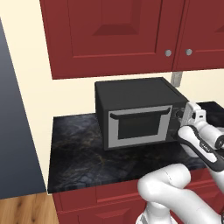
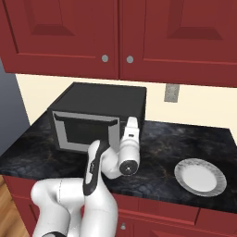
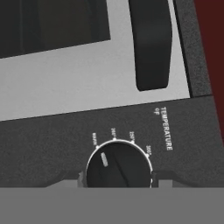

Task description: Pull the toaster oven rack outwards. Pick up the baguette from the plate and place it on the toaster oven rack. Close the toaster oven door fully and set the temperature to the lowest setting.

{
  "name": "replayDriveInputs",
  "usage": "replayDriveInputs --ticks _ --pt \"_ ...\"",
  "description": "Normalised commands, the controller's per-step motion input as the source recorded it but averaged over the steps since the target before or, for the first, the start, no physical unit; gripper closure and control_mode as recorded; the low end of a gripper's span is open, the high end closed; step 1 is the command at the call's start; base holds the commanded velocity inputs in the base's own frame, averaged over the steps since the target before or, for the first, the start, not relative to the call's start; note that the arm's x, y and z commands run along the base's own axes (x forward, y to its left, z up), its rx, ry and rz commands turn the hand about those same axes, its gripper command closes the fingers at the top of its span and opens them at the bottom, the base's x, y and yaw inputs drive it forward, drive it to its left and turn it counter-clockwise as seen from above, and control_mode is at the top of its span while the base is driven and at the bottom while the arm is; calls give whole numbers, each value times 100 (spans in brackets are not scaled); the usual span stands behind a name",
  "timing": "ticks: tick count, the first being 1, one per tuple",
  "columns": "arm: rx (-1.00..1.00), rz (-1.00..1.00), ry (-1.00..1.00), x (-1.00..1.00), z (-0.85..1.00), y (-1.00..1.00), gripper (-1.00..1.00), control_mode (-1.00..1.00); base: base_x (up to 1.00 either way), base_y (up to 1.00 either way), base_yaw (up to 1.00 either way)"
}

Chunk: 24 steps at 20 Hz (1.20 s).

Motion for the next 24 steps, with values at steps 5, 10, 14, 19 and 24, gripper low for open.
replayDriveInputs --ticks 5,10,14,19,24 --pt "0 1 0 0 -12 0 100 -100 0 0 0" --pt "0 1 0 0 -11 0 100 -100 0 0 0" --pt "-2 1 7 0 -8 0 100 -100 0 0 0" --pt "-5 1 4 0 -7 0 100 -100 0 0 0" --pt "-9 6 0 0 0 0 100 -100 0 0 0"
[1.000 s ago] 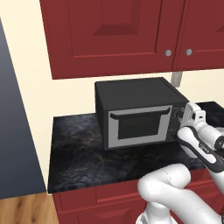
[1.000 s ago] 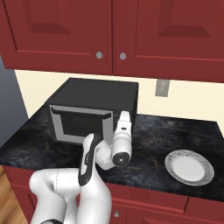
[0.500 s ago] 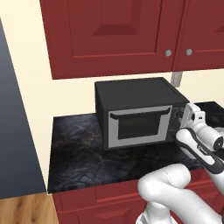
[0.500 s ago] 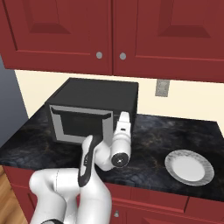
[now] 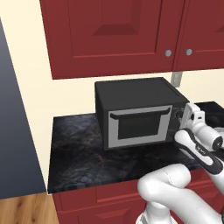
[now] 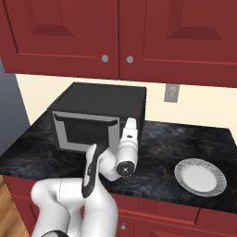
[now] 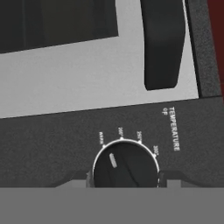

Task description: Pull the toaster oven rack outwards. Pick up the baguette from the plate and place it on the toaster oven rack. Close the toaster oven door fully and set the temperature to the lowest setting.

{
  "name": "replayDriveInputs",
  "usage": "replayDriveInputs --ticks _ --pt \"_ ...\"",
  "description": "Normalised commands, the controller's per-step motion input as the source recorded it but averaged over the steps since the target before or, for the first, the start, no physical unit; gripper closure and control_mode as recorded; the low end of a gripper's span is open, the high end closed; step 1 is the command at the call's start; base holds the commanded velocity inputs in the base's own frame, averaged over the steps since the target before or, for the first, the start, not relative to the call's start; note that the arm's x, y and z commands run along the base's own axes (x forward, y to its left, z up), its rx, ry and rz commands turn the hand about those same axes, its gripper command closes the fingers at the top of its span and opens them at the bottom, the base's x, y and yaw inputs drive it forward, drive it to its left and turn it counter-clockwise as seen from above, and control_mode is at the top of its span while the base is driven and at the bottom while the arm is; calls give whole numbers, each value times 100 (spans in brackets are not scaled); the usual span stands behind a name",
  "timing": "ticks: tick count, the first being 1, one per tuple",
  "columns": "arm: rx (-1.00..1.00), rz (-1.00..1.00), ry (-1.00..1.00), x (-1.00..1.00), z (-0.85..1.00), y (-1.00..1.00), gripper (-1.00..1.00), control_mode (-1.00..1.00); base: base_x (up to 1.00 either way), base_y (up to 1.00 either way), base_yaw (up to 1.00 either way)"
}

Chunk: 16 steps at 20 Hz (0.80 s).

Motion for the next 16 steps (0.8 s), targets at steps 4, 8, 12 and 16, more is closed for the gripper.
replayDriveInputs --ticks 4,8,12,16 --pt "-5 16 -1 0 0 0 100 -100 0 0 0" --pt "-6 16 -15 0 -1 0 100 -100 0 0 0" --pt "-13 11 -20 -3 0 0 100 -100 0 0 0" --pt "-18 9 -18 -3 0 0 100 -100 0 0 0"
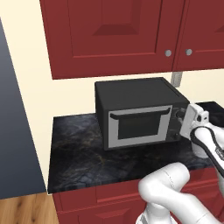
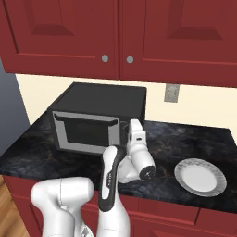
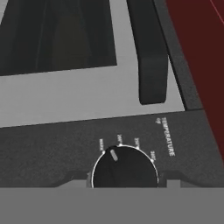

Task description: Pull the toaster oven rack outwards. Pick up the baguette from the plate and place it on the toaster oven rack. Close the toaster oven door fully and set the temperature to the lowest setting.

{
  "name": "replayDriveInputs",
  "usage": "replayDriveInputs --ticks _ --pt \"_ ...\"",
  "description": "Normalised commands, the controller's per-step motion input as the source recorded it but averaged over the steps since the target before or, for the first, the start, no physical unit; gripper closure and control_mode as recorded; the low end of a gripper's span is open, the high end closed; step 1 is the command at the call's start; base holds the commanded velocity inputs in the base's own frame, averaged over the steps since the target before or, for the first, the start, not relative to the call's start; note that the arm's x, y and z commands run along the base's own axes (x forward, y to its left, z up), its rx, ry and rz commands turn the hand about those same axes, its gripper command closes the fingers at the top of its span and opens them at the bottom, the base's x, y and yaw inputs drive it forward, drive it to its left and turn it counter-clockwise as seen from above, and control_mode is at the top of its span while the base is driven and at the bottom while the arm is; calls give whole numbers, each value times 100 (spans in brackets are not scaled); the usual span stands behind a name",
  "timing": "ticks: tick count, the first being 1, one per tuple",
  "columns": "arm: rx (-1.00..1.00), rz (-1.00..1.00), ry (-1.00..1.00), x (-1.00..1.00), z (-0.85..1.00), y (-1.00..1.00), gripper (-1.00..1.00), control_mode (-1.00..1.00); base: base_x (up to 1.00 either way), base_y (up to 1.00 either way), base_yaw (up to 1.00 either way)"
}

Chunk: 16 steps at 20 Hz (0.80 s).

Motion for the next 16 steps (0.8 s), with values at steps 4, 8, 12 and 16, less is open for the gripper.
replayDriveInputs --ticks 4,8,12,16 --pt "-16 8 -10 -5 0 3 100 -100 0 0 0" --pt "-7 2 -1 0 0 9 100 -100 0 0 0" --pt "-11 0 -11 -3 -1 3 100 -100 0 0 0" --pt "-17 0 -18 -9 -7 0 100 -100 0 0 0"
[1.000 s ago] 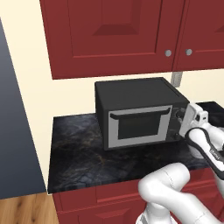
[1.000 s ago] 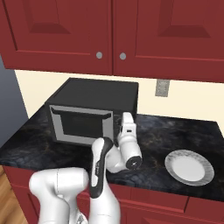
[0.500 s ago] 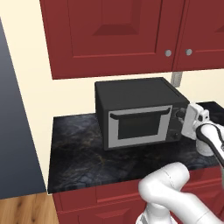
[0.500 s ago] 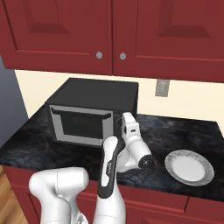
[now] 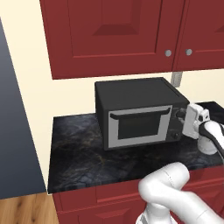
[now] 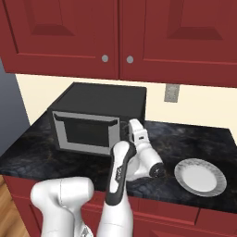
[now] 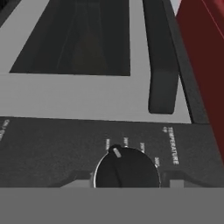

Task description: Pull the toaster oven rack outwards. Pick up the baguette from the plate and place it on the toaster oven rack. Close the toaster oven door fully and set the temperature to the lowest setting.

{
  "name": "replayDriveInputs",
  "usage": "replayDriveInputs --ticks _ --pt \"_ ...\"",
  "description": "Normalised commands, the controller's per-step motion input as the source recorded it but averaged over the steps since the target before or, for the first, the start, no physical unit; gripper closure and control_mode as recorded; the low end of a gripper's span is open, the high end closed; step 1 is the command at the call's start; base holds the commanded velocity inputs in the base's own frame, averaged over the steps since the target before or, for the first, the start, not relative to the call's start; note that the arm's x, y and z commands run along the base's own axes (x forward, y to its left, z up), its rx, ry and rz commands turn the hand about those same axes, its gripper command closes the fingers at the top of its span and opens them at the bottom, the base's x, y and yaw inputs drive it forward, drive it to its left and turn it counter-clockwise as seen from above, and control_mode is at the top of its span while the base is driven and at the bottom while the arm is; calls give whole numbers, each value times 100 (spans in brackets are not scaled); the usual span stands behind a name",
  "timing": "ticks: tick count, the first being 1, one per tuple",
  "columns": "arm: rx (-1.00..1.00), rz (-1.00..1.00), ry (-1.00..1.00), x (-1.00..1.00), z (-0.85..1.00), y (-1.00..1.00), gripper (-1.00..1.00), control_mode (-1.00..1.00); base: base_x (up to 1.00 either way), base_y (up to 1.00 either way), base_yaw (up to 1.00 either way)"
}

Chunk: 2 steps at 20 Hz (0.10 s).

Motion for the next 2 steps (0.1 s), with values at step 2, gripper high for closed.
replayDriveInputs --ticks 2 --pt "-17 0 -19 -7 -10 0 100 -100 0 0 0"
